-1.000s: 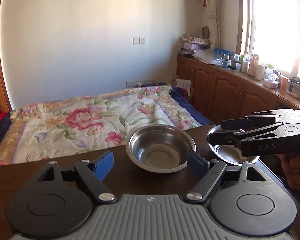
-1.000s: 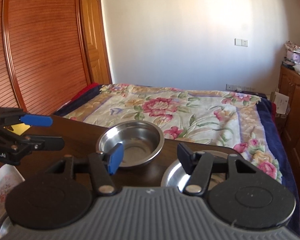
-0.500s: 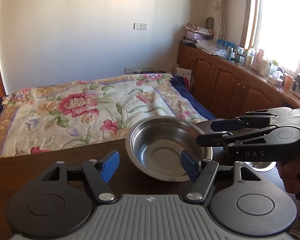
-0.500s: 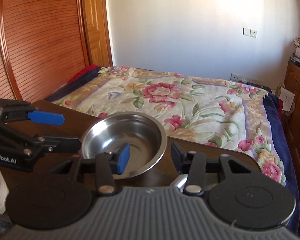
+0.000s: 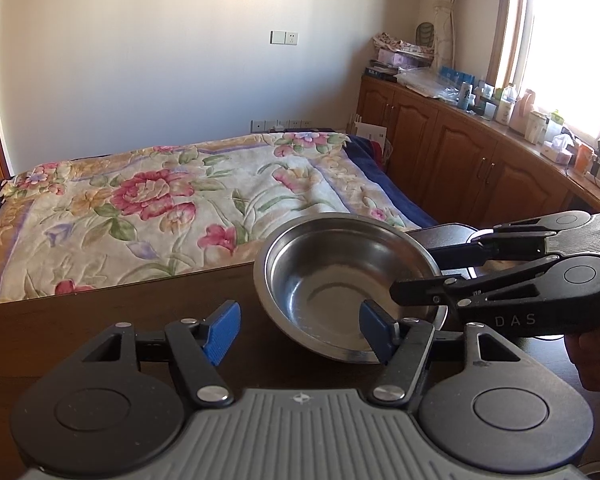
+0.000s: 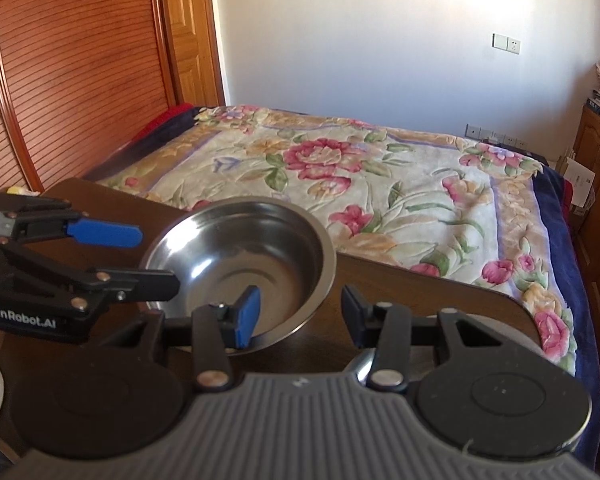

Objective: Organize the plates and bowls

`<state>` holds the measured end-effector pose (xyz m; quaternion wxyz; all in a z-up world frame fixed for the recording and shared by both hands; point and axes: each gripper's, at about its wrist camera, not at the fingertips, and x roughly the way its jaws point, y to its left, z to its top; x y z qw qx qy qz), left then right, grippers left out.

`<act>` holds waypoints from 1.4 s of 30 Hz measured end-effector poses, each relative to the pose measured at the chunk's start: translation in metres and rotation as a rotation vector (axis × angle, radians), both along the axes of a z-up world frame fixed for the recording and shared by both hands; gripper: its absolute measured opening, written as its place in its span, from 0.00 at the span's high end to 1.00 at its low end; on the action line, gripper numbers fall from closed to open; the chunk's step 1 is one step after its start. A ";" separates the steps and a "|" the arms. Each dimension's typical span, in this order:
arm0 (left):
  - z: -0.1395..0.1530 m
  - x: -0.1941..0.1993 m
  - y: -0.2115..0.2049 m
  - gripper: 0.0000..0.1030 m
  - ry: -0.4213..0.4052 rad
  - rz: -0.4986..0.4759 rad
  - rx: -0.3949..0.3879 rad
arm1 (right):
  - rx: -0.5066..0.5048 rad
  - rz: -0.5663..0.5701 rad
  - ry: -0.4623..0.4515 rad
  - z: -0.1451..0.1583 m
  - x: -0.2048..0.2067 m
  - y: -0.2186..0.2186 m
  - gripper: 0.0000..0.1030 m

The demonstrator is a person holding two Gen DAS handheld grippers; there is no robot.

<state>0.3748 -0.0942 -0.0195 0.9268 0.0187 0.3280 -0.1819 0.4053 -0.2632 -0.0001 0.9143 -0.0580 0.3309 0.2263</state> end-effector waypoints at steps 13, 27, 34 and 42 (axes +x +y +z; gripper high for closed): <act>-0.007 0.011 -0.001 0.39 0.019 0.005 0.008 | 0.072 -0.026 0.068 -0.005 0.013 -0.010 0.56; 0.012 -0.008 0.005 0.66 0.028 0.005 -0.036 | 0.173 -0.021 0.093 -0.001 0.004 -0.016 0.77; 0.037 -0.033 0.003 0.66 -0.020 -0.016 -0.041 | 0.176 -0.021 0.047 0.023 -0.017 -0.018 0.78; 0.055 -0.065 -0.001 0.66 -0.054 -0.048 -0.039 | 0.166 -0.031 0.009 0.044 -0.042 -0.025 0.78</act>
